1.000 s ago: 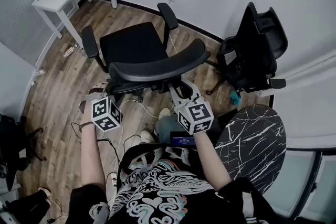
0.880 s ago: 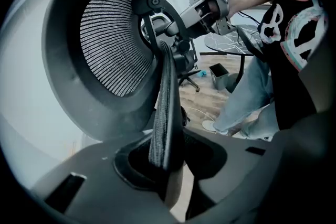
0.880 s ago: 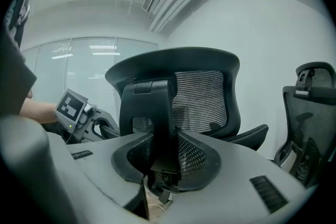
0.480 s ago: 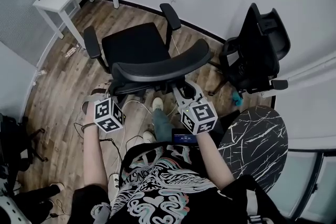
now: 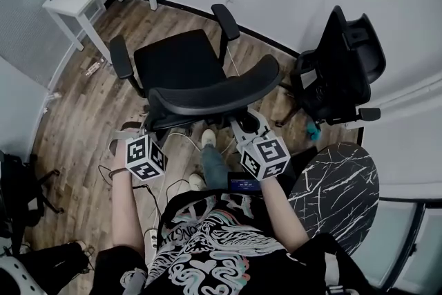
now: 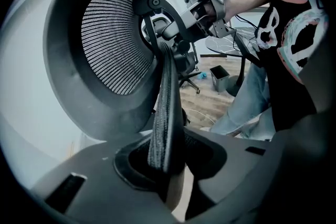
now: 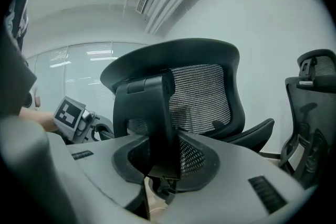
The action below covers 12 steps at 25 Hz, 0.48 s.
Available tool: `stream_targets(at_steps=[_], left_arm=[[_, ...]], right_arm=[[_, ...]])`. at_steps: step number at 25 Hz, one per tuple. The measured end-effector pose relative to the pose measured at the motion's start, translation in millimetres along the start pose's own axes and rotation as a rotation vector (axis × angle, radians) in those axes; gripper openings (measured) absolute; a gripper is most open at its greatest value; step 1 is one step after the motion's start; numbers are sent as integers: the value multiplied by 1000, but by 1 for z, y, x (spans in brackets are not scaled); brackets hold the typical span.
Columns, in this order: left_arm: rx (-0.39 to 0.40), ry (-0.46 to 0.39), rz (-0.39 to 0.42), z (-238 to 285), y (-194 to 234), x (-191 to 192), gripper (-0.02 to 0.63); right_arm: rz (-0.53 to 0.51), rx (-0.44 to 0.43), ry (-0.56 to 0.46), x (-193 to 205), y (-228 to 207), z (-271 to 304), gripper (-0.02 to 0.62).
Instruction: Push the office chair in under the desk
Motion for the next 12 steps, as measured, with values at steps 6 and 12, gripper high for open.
stream_targets(at_steps=[6,12], left_arm=[[-9,1,2,5,7,0,138],[5,7,-19,12,18,-2,138]], right_arm=[[4,2,13,-3,-7,10,98],[3,3,28,-7,-15,23,97]])
Point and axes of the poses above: the fingertips, and each gripper's own axes: z forward along the fingers, y to its left, x out of its underside, the point moved 8 cm from there along -z, backward along the fingers, and after that the axes turned 1 degree about x, right-handed, at the moved point
